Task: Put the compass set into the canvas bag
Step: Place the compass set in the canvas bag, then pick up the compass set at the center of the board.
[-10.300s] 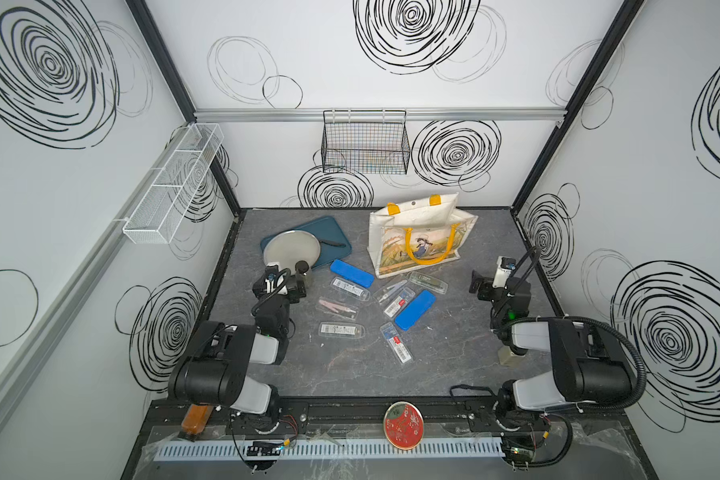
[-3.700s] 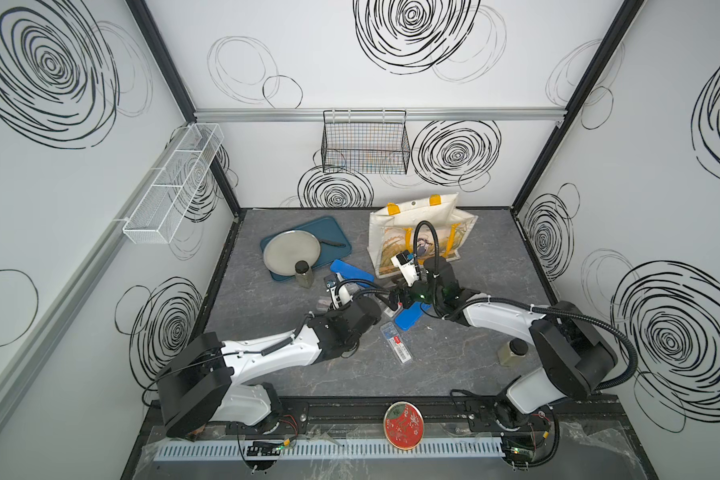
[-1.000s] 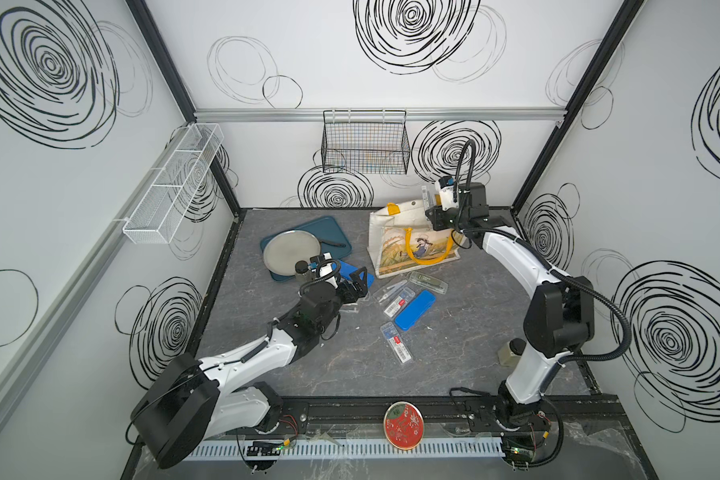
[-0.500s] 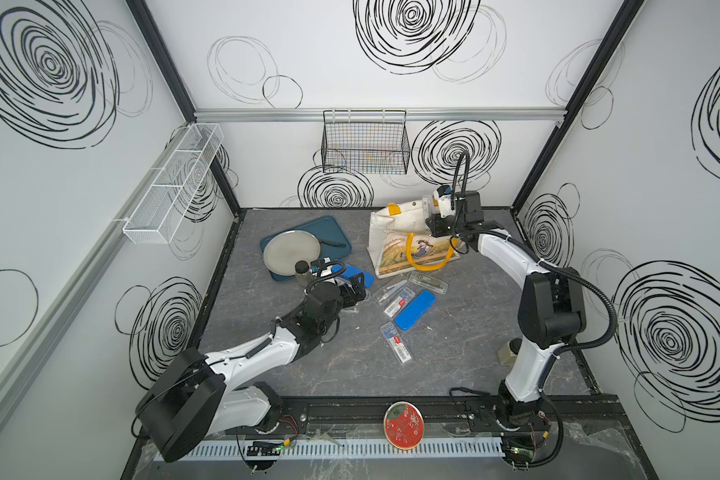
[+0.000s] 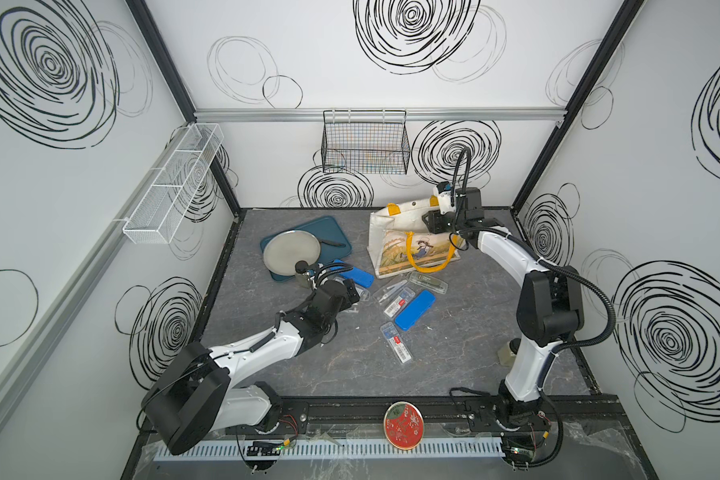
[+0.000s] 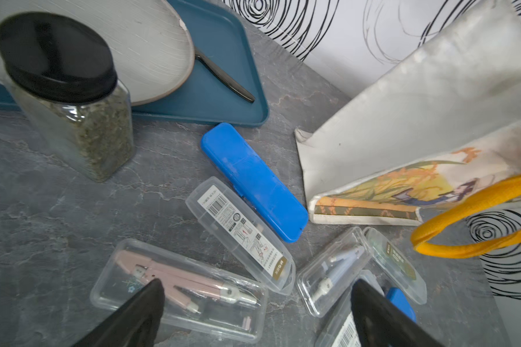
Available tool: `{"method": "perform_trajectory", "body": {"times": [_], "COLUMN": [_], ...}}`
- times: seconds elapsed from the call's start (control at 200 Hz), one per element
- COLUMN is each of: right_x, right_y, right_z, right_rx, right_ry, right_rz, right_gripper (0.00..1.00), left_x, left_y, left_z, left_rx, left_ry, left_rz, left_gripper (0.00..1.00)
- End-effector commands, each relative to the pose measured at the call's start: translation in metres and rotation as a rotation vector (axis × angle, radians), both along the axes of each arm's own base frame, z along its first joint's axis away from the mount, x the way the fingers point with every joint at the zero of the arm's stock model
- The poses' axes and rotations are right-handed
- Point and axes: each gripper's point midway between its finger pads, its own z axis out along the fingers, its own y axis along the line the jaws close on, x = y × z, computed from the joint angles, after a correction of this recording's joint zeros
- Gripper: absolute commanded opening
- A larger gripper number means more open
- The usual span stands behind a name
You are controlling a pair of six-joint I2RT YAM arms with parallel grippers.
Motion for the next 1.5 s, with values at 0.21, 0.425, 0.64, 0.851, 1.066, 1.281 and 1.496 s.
{"method": "perform_trajectory", "body": {"times": [0.21,0.425,0.64,0.851,1.066,1.281,1.496], "right_x": [-0.040,-0.114,-0.184,-0.224,-0.241,-0.250,-0.249], "right_y": [0.028,0.080,0.146,0.193,0.237,0.267,0.291], "right_z": [0.111,0.103,0.013,-0.053,-0.102,-0.125,-0.141], "right_rx": [0.048,-0.059,-0.231,-0.190,-0.213,-0.212,-0.209], "right_ry": [-0.298,-0.447,-0.351,-0.200,-0.073,-0.029,0.012], "right_rz": [0.206,0.445,0.737,0.914,1.028,1.101,1.134], "right_gripper": [0.60,0.78,0.86,0.86,0.85,0.84,0.83], "left_x": [0.000,0.004,0.000,-0.010,-0.023,-0.034,-0.037], "left_y": [0.025,0.025,0.033,0.064,0.102,0.130,0.138], "left_z": [-0.044,-0.057,-0.049,-0.033,-0.013,0.002,0.005], "left_rx": [-0.004,-0.054,-0.140,-0.219,-0.185,-0.181,-0.188], "left_ry": [0.210,0.265,0.193,0.096,0.033,-0.037,-0.062], "left_rz": [0.175,0.235,0.270,0.296,0.334,0.380,0.392], "left_gripper": [0.99,0.99,0.99,0.99,0.99,0.99,0.99]}}
